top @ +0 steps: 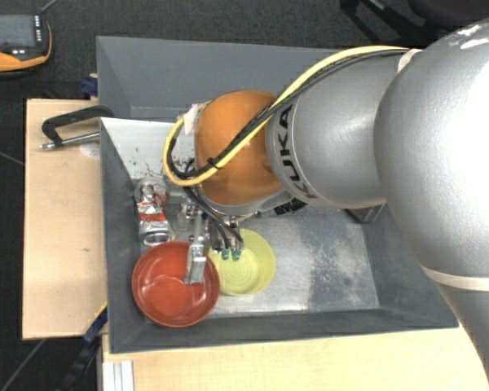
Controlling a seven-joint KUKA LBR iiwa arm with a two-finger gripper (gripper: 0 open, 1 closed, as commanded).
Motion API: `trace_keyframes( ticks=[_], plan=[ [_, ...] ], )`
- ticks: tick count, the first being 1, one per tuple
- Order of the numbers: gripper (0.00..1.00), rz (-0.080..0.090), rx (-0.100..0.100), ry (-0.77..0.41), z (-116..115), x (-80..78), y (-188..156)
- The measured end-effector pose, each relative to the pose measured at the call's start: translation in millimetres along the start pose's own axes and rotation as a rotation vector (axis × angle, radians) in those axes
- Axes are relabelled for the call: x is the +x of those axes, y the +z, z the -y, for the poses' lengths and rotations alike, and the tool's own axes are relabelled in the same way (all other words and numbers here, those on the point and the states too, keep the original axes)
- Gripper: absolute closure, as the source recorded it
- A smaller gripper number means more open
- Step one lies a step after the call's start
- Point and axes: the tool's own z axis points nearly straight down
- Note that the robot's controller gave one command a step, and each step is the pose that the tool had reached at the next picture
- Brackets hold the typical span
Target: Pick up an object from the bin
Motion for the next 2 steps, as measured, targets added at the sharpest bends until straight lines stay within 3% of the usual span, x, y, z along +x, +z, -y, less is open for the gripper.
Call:
trace_keyframes(
  ticks=[1,2],
  plan=[
    [0.0,-0.001,0.001,-0.051,-20,-12.2,62],
    [0.0,0.024,-0.004,-0.18,32,27.4,56]
  ],
)
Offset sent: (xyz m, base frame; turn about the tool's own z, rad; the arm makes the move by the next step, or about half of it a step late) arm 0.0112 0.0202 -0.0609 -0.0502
